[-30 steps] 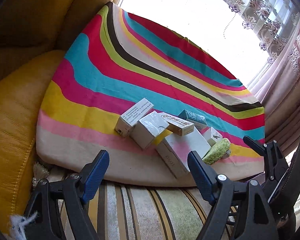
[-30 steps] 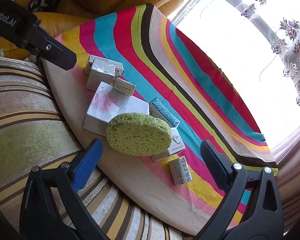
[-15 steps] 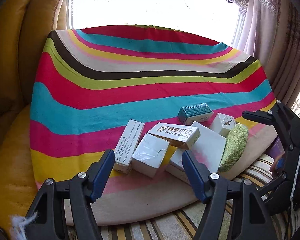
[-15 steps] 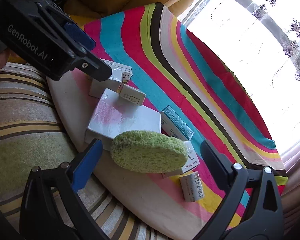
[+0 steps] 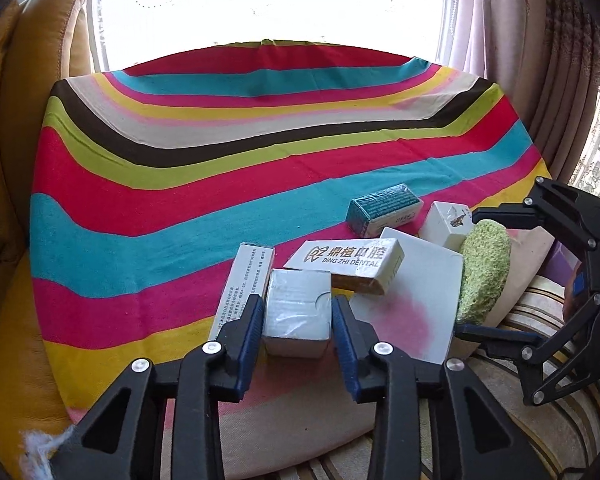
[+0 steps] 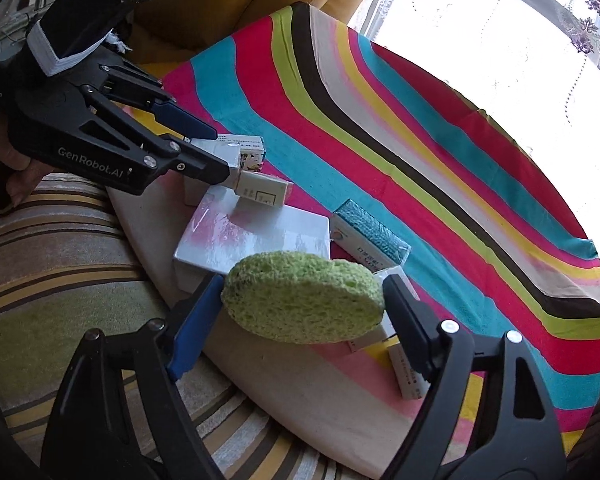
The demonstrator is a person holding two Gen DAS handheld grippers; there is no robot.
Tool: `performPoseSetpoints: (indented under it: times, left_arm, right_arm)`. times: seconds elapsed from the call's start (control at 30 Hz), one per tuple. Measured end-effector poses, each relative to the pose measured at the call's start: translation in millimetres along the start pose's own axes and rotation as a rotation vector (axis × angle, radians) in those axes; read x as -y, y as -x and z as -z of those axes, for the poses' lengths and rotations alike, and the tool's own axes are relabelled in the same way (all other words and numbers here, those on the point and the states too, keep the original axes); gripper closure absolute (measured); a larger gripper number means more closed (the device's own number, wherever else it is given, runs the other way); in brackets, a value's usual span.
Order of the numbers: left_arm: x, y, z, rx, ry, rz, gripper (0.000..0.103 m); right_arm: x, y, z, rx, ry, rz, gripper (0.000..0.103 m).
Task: Organize objects
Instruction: 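Grasp a small white box with the left tool while the right grasps the green sponge, then carry the small white box and green sponge over the purple-rimmed box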
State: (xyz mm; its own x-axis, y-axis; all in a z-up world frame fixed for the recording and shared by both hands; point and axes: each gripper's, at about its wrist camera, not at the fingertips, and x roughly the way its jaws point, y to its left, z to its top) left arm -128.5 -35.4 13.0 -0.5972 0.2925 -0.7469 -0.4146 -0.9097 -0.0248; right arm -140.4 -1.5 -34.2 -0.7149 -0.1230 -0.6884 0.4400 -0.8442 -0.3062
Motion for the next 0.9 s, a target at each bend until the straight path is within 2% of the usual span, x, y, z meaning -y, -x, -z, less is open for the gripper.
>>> performPoseSetpoints:
  times: [0.2, 0.53, 0.9]
  left_arm:
    - [3, 5, 2, 0.008, -0.01, -0.006, 0.067]
    - [-1, 31, 11, 0.066, 0.068, -0.009, 0.067]
    - [19, 70, 18, 0.153, 0.14, 0.018, 0.067]
  right_arm:
    - [8, 6, 2, 0.033, -0.044, -0.04, 0.02]
    - [24, 31, 4, 0.089, -0.139, -0.039, 0.02]
    - [45, 75, 30, 0.083, -0.338, -0.03, 0.02]
